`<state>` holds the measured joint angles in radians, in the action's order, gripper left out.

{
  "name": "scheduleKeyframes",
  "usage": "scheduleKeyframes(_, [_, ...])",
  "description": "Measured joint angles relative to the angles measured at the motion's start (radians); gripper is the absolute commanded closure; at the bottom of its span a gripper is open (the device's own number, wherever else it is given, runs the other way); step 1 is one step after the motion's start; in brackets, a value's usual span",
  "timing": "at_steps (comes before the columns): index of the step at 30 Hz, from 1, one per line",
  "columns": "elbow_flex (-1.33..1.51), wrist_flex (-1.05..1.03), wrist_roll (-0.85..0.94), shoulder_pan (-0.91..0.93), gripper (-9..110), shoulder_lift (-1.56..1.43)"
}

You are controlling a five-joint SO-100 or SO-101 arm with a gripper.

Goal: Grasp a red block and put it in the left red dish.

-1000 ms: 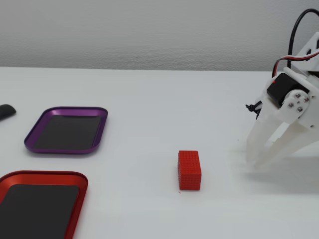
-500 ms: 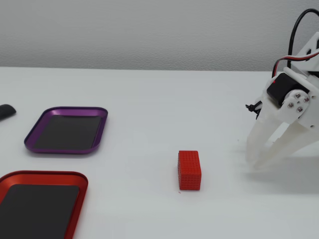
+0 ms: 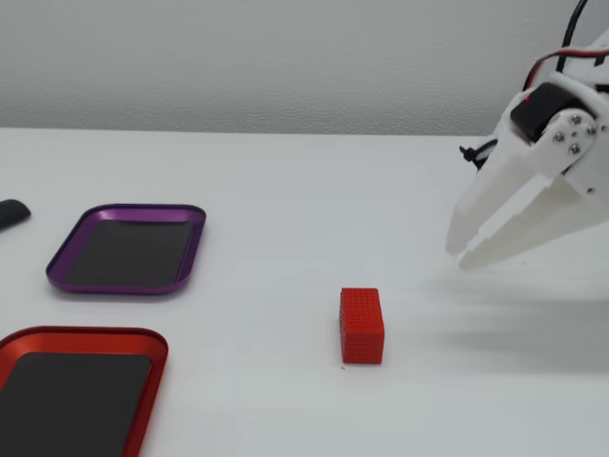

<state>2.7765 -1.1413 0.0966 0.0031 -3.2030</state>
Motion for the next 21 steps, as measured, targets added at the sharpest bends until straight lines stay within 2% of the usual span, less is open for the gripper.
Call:
scheduleKeyframes(7, [-0.383,-0.009,0.000,0.006,77,0.561])
scheduleKeyframes(12, [-0.652,-0.104,0.000,-0.002,68,0.950])
scheduleKeyframes(21, [-0.940,-0.169,0.002,0.003,66,1.431])
